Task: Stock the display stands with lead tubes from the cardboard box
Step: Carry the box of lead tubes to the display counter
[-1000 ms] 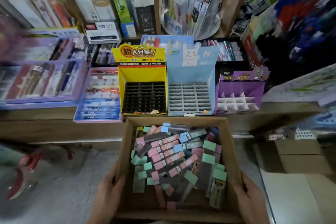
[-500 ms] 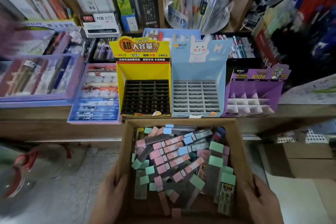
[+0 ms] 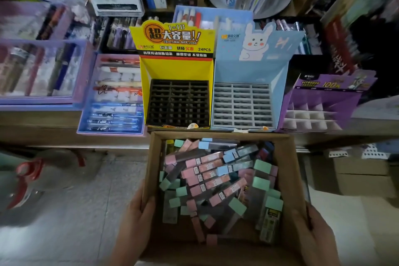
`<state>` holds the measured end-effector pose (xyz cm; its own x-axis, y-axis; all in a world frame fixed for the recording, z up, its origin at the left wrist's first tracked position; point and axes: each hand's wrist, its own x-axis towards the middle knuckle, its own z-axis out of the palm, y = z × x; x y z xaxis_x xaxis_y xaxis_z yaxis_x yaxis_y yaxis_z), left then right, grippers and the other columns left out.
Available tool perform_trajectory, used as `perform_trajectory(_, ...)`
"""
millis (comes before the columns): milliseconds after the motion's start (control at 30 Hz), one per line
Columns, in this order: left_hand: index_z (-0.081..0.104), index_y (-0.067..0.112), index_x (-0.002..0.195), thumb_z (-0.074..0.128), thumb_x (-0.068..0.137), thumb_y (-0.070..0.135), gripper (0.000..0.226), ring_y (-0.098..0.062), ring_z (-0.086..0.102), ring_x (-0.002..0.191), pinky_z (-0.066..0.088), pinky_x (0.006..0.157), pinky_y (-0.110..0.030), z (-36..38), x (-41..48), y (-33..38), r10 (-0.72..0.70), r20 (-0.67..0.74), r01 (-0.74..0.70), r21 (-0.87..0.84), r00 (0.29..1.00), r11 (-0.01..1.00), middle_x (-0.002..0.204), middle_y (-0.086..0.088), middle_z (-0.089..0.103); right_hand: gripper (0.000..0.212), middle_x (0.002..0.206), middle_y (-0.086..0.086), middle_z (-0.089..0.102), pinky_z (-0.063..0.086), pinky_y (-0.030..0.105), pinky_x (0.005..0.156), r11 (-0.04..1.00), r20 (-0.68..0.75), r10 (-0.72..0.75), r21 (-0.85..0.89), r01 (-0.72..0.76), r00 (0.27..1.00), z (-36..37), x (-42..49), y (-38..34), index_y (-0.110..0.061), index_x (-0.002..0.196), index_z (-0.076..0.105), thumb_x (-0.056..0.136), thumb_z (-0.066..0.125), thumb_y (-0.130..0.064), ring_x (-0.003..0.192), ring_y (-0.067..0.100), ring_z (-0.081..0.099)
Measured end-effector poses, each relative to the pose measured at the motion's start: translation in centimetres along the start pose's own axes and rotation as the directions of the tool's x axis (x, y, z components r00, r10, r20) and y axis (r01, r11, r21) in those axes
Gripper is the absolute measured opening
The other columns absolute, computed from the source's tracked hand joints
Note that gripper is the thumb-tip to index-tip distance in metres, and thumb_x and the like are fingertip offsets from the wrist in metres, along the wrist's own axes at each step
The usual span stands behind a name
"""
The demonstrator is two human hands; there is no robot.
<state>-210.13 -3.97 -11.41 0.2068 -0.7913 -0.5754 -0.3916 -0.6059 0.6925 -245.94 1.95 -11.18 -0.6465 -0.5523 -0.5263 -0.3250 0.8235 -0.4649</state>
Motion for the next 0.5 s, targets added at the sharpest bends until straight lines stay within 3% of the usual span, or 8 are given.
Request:
perform_trajectory(100,0.052,0.028,0.145,0.051,0.102,0.009,0.048,-0.017,0.063,0.117,0.051,0.102,-0.051,0.1,-0.2,0.5,-0.028,-0.009,0.028,0.016,1.000,0.999,0.123,0.006,0.069,0.041,0.122,0.014,0.067,0.039,0.037,0.096,0.999,0.004,-0.047,0.000,0.047,0.999,-0.2,-0.6,-0.3,-0.018,0.140,0.060,0.099,0.063,-0.021,0.102,0.022,0.052)
perform_trajectory(200,0.052,0.029,0.144,0.050,0.102,0.010,0.047,-0.018,0.063,0.117,0.052,0.100,-0.050,0.1,-0.3,1.0,-0.035,-0.006,0.035,0.016,0.999,0.999,0.122,0.005,0.069,0.041,0.111,0.004,0.063,0.038,0.035,0.095,0.999,0.011,-0.033,0.016,0.033,0.999,-0.5,-0.9,-0.2,-0.019,0.140,0.060,0.099,0.064,-0.025,0.100,0.019,0.050)
perform_trajectory(300,0.049,0.032,0.147,0.050,0.102,0.010,0.050,-0.015,0.063,0.113,0.053,0.097,-0.042,0.1,-0.3,1.1,-0.026,-0.019,0.027,0.042,0.999,0.999,0.122,0.006,0.068,0.042,0.105,0.000,0.058,0.038,0.035,0.094,1.000,0.008,-0.017,0.016,0.017,1.000,-0.7,-0.9,-0.9,-0.018,0.140,0.061,0.099,0.066,-0.021,0.098,0.019,0.049)
perform_trajectory(433,0.053,0.037,0.141,0.054,0.100,0.006,0.051,0.000,0.065,0.107,0.050,0.084,-0.022,-0.1,-0.2,1.0,-0.001,-0.026,0.002,0.024,1.000,1.000,0.115,0.015,0.071,0.028,0.098,0.006,0.068,0.045,0.033,0.086,0.994,-0.026,-0.098,0.050,0.099,0.995,-0.7,-1.5,-1.3,-0.024,0.124,0.067,0.096,0.069,-0.027,0.080,0.010,0.056)
perform_trajectory(500,0.055,0.035,0.140,0.055,0.099,0.004,0.052,0.002,0.065,0.105,0.047,0.081,-0.016,0.0,0.1,0.5,0.001,-0.030,-0.001,-0.006,1.000,1.000,0.115,0.015,0.071,0.029,0.094,0.007,0.066,0.044,0.035,0.085,0.993,-0.028,-0.116,0.030,0.117,0.993,-0.6,-1.4,-1.2,-0.018,0.126,0.068,0.096,0.070,-0.019,0.077,0.009,0.054)
